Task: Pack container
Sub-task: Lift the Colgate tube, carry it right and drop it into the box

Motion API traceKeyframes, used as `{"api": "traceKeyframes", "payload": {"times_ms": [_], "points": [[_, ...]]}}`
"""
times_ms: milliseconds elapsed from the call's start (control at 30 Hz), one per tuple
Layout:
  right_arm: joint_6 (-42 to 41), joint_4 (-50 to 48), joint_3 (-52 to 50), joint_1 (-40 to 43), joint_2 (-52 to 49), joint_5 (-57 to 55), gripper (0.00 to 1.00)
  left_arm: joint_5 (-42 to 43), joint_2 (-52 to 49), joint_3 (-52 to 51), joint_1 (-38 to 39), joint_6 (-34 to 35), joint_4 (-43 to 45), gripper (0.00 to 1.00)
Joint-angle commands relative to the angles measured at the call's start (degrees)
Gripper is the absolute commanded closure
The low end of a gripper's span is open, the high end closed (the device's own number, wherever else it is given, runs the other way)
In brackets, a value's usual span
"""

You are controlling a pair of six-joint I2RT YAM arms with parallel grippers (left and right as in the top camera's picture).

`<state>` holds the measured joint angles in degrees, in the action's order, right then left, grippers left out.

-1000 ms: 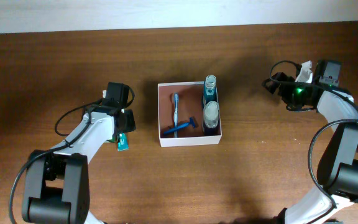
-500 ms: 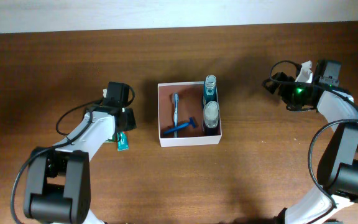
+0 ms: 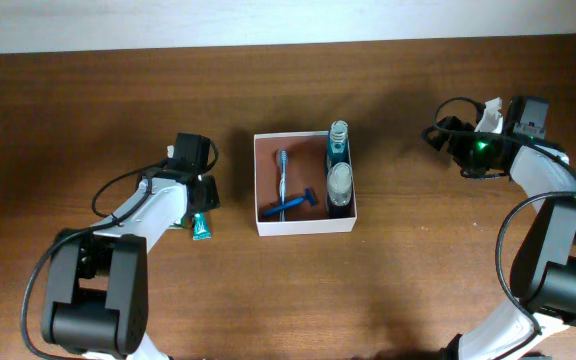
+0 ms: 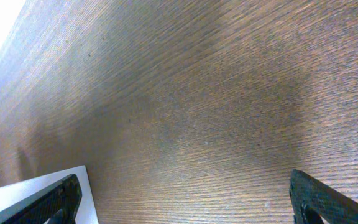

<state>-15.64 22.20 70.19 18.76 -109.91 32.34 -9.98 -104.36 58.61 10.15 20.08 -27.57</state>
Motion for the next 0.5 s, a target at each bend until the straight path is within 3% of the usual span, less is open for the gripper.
{"api": "traceKeyframes", "payload": {"times_ms": [0,200,467], "points": [[0.33,-0.17,-0.07,0.04,-0.15,-0.28,0.02,-0.35,0.17,0.66,-0.20,0.17,-1.01,0.97],[0.33,-0.17,-0.07,0.04,-0.15,-0.28,0.02,3.85,8.76,5.68,1.81,0.20,-5.05,0.97],[0.33,-0.17,-0.07,0.04,-0.15,-0.28,0.02,4.68,19.21,15.13,11.08,0.46,-5.03,0.96]]}}
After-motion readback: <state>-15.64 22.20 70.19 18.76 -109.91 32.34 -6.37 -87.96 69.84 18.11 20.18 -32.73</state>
